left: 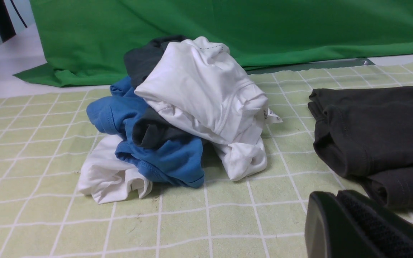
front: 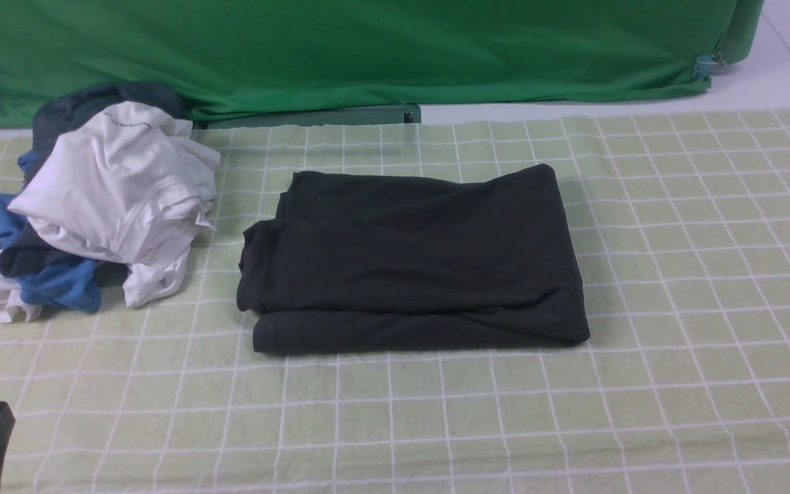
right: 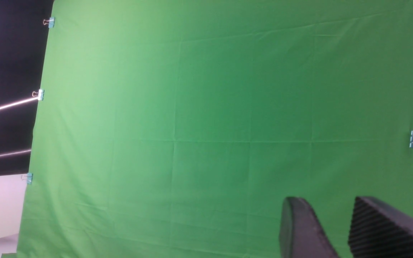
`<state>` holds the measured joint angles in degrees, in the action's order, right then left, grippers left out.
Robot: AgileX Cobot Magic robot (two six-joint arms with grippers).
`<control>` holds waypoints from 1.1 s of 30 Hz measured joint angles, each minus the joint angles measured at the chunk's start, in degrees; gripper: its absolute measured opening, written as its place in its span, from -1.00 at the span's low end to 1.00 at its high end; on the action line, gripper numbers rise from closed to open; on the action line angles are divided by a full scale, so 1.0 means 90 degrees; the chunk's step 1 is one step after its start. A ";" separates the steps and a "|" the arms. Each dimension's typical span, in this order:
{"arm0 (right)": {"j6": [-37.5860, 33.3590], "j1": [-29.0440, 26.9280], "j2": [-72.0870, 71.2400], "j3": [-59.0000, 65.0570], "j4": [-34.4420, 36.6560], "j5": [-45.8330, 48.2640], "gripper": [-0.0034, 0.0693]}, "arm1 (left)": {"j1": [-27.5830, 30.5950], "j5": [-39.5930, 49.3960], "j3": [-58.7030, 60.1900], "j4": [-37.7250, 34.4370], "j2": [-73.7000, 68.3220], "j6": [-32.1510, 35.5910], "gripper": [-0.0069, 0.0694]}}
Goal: Fold a long-sleeved shirt over a green coffee tablecloth.
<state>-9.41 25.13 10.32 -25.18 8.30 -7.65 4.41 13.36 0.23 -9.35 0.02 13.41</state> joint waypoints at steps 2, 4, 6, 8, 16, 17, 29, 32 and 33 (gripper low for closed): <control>0.0000 0.0000 0.0000 0.0000 0.0000 0.0000 -0.30 | 0.0000 0.0000 0.0000 0.0000 0.0000 0.0000 -0.78; -0.0063 0.0000 0.0000 0.0000 0.0000 0.0076 -0.28 | 0.0000 0.0000 0.0000 0.0000 -0.0003 0.0000 -0.78; -0.0305 -0.0022 -0.0020 0.0009 0.0000 0.0371 -0.26 | 0.0000 0.0006 0.0000 0.0000 0.0000 0.0000 -0.78; -0.0582 -0.0168 -0.0037 0.0063 0.0000 0.0636 -0.26 | 0.0000 0.0006 0.0000 0.0000 0.0000 -0.0006 -0.78; -0.1420 -0.1426 -0.0066 0.1284 0.0000 0.1031 -0.25 | 0.0000 0.0011 0.0000 0.0000 0.0000 -0.0006 -0.78; -0.1447 -0.1604 -0.0066 0.1473 0.0000 0.1037 -0.25 | 0.0000 0.0011 0.0000 0.0000 0.0000 -0.0006 -0.78; -0.1490 -0.2659 -0.0763 0.2831 -0.0007 0.2209 -0.25 | 0.0000 0.0018 0.0000 0.0000 0.0000 -0.0001 -0.78; -0.1478 -0.2734 -0.1103 0.2831 -0.0007 0.2352 -0.25 | 0.0000 0.0012 0.0000 0.0000 0.0000 -0.0005 -0.78; -0.1469 -0.2740 -0.1124 0.2831 -0.0007 0.2374 -0.25 | 0.0000 0.0013 0.0000 0.0000 0.0000 -0.0005 -0.78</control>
<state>-22.62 0.47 0.20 0.29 8.24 13.72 4.41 13.48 0.23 -9.35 0.02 13.37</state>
